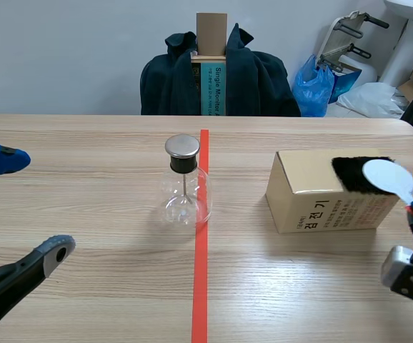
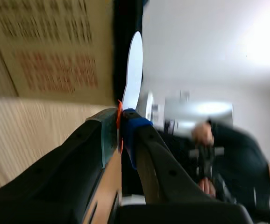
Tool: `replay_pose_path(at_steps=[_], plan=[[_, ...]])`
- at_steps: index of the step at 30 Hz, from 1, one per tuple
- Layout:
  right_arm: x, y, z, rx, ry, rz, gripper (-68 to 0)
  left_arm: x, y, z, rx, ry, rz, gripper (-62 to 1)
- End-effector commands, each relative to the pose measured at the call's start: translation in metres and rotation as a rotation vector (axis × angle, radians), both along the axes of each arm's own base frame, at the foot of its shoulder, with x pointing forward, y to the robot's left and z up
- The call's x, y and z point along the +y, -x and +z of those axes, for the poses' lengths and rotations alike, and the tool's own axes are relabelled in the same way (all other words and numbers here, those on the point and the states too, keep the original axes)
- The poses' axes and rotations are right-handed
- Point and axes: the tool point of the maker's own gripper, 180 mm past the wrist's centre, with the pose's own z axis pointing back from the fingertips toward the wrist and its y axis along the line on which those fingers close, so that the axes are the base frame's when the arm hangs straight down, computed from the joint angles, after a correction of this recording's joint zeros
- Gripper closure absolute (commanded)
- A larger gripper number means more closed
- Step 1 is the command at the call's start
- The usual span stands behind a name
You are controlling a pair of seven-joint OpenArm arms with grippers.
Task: Do the electroscope experiment.
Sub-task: 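Rub the plate on the fur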
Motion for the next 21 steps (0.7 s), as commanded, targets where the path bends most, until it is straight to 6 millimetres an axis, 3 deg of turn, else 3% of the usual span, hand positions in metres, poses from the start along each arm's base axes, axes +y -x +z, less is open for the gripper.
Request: replay_pose_path(at_steps=[1, 5, 7, 10, 12, 16, 17, 21], plan=[[0.005, -0.001, 0.004, -0.009, 0.011, 0.049, -0.7, -0.003, 0.000, 0.005, -0.012, 0.033, 0.003, -62.3], [0.041, 0.010, -0.001, 0.017, -0.005, 0.244, -0.7, -0.003, 0.000, 0.005, -0.012, 0.033, 0.003, -62.3], [0.038, 0.008, -0.001, 0.015, -0.001, 0.220, -0.7, -0.003, 0.000, 0.005, -0.012, 0.033, 0.003, -62.3], [0.012, -0.001, 0.004, -0.015, 0.033, 0.081, -0.7, -0.003, 0.000, 0.005, -0.012, 0.033, 0.003, -62.3], [0.008, -0.005, 0.006, -0.023, 0.046, 0.056, -0.7, -0.003, 0.000, 0.005, -0.012, 0.033, 0.003, -62.3], [0.044, 0.001, -0.004, 0.008, 0.042, 0.208, -0.7, -0.003, 0.000, 0.005, -0.012, 0.033, 0.003, -62.3], [0.045, 0.000, -0.005, 0.008, 0.041, 0.200, -0.7, -0.003, 0.000, 0.005, -0.012, 0.033, 0.003, -62.3], [0.002, -0.012, 0.000, -0.021, 0.079, -0.052, -0.7, -0.003, 0.000, 0.005, -0.012, 0.033, 0.003, -62.3]])
